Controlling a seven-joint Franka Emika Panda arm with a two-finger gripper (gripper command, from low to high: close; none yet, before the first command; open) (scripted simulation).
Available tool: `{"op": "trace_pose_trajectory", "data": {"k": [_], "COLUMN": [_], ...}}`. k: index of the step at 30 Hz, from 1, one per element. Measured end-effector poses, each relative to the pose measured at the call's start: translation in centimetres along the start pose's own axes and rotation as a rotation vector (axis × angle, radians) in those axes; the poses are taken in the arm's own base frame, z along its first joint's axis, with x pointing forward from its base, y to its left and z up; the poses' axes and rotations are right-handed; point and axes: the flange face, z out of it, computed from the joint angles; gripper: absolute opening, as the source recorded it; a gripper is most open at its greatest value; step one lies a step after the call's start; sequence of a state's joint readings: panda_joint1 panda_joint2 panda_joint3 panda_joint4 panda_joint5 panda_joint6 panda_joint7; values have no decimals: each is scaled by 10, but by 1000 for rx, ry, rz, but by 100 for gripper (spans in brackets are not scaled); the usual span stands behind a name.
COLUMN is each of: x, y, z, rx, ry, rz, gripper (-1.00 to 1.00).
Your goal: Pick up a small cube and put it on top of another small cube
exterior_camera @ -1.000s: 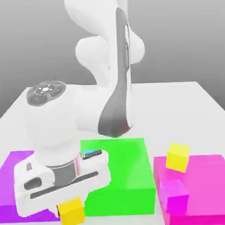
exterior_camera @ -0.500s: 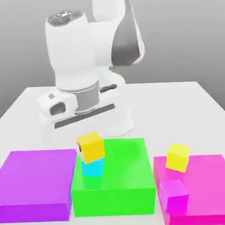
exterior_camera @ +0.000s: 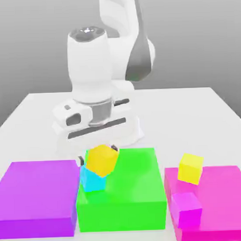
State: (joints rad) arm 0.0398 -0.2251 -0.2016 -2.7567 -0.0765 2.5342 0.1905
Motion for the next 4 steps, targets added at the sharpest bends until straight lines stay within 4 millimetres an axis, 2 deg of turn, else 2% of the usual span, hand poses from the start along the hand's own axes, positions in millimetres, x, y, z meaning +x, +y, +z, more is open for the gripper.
{"op": "trace_pose_trajectory", "data": {"k": [4], "x": [1], "y": [0], "z": [-44], "rx": [0], "ry": [0], "rz": [0], "gripper": [100]}}
